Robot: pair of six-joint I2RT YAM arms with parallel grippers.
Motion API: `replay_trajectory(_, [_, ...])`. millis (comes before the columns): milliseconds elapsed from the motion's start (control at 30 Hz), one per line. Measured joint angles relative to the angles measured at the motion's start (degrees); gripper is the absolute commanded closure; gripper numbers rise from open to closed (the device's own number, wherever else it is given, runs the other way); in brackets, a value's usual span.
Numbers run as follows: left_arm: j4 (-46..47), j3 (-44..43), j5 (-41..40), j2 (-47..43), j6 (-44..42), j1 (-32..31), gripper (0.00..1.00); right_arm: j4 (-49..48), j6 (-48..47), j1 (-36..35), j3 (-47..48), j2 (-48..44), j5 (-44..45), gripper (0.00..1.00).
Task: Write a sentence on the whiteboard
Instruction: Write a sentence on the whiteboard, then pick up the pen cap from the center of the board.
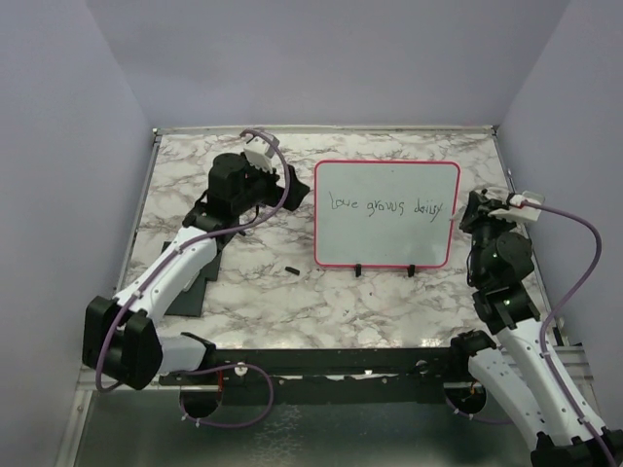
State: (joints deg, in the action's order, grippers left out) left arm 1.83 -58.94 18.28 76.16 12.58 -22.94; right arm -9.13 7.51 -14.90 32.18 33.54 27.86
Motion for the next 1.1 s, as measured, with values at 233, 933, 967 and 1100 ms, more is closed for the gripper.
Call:
replay_trajectory(233, [-0.42, 9.14, -1.22, -14.1, -7.17, -0.17, 0.11, 1.22, 0.76, 0.0, 0.31, -1.75, -1.88, 0.99])
replay_trajectory(933, [-6.71, 24.15, -24.39, -12.76, -32.17, -21.55, 0.26, 12.63, 8.63, 0.0, 5.27, -3.02, -20.2, 0.99])
replay_trajectory(967, [-6.71, 24.24, -25.16, -11.91, -32.79, -21.75, 0.26, 13.2, 9.05, 0.0, 5.27, -3.17, -20.87, 0.99])
replay_trajectory(1100, [-6.73, 24.26, -26.77, -7.82, -35.1, -21.88, 0.3, 15.58, 9.7, 0.0, 5.35, -3.87, -23.41, 0.99])
